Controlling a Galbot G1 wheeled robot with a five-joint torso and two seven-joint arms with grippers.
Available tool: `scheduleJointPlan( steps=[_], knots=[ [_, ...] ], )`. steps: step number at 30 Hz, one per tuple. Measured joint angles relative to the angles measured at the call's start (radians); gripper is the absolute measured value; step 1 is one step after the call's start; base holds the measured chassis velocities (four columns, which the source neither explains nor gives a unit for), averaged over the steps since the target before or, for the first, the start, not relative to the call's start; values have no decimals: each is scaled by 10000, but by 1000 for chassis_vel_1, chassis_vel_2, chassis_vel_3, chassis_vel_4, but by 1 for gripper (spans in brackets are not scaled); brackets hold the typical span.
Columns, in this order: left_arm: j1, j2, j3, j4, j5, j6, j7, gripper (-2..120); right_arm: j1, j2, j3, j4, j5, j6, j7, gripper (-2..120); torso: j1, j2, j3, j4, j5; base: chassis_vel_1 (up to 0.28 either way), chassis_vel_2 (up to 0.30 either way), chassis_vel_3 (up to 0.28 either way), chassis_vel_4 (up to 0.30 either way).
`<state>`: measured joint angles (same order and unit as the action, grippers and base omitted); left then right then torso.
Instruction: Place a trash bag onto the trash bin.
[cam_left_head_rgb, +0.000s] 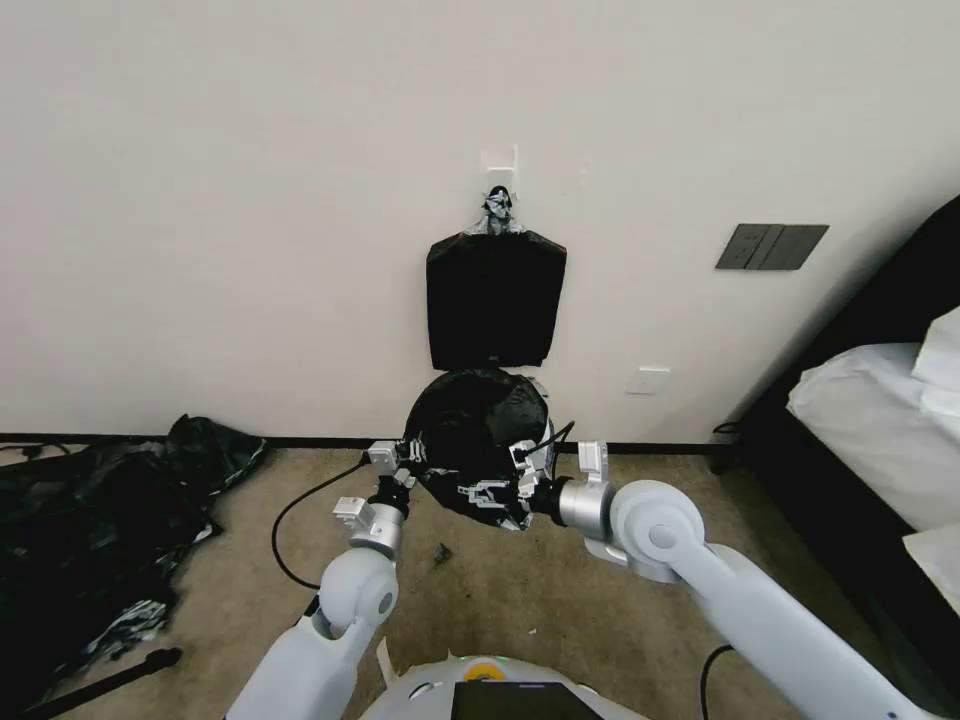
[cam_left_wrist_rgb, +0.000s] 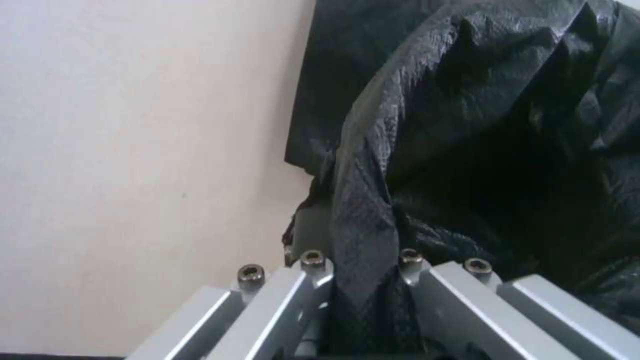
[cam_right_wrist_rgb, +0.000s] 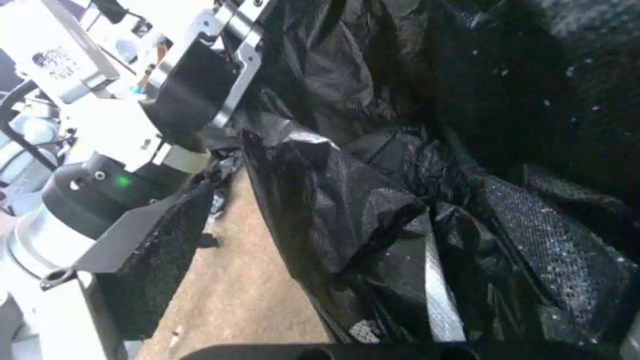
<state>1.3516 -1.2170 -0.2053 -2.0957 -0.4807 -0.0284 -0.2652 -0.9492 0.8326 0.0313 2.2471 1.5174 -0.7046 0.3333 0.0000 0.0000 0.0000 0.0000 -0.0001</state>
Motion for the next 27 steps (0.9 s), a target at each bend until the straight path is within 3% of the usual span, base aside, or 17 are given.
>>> scheduleJointPlan(
  steps=[7,27],
  knots=[
    [-30,46,0,53,85,-15,79,1,35,-86,99,-82,422,-5,-598,100,0,0,0,0,1,0,0,0,0],
    [-80,76,77,111,813,-3,110,1,22,-93,-335,426,-1147,-9,-637,100,0,0,0,0,1,0,0,0,0]
  ],
)
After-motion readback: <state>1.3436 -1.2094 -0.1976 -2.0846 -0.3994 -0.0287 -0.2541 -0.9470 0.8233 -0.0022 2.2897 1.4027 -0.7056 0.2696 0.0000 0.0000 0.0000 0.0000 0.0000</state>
